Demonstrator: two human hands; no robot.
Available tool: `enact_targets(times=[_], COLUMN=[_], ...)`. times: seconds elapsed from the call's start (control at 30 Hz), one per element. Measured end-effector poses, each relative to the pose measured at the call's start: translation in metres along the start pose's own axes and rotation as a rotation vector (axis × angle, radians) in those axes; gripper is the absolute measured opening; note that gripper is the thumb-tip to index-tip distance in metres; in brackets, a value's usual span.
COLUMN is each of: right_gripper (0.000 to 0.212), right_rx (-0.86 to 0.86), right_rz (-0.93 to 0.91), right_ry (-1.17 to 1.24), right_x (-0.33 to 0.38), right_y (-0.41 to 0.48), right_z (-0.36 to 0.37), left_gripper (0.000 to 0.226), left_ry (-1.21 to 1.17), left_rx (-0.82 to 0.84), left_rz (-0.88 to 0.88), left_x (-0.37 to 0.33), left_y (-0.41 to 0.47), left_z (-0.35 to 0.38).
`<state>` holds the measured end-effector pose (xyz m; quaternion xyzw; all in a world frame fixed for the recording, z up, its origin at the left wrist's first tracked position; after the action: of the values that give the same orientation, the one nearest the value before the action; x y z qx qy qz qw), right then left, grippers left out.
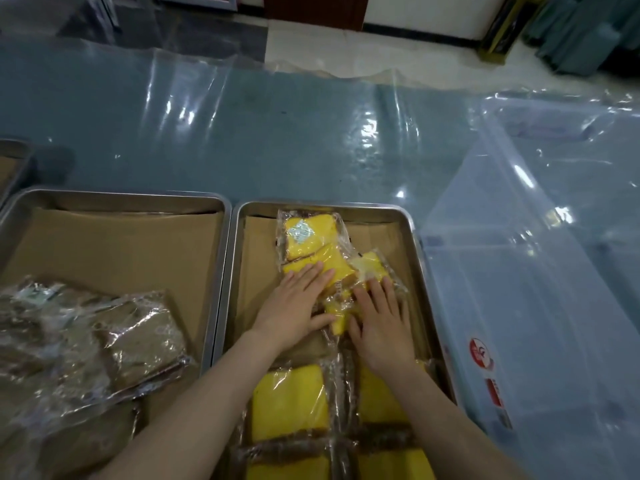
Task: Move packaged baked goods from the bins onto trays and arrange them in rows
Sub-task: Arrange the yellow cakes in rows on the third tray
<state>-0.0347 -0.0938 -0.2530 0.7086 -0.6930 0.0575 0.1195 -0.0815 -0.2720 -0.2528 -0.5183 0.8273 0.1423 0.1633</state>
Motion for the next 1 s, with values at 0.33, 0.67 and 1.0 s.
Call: enact_targets(times=[0.33,0.67,1.0], right_gripper=[0.059,0.032,0.039], right_rx=[-0.123,-0.155,-0.315], right_rz=[0.123,0.146,0.210], right_ry=[-0.088,-0.032,0.320], right_x=[0.000,-0.001,0.004], right_y=[-0.004,-0.012,0.010], right_z=[-0.018,-0.036,-0.055], left_gripper=[0.056,0.054,0.052], left_ry=[0.037,0.104,0.118], left_rx=[-0.105,0.063,0.300], left_rz=[-0.126,-0.051,0.121], left_x=[0.015,-0.031,-0.065], left_y=[-0.053,-0.064,-0.033], left_z=[-0.039,-0.030,-0.004])
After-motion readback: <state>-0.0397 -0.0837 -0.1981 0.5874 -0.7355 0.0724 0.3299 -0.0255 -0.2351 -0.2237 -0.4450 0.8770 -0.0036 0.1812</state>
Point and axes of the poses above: each hand's wrist, its own y-axis towards the middle knuckle, its own z-axis out of the palm, x = y × z, the point moved 1 cm from there along y, towards the middle knuckle, and after that the axes turned 10 degrees about -x, right-handed, at the moved point
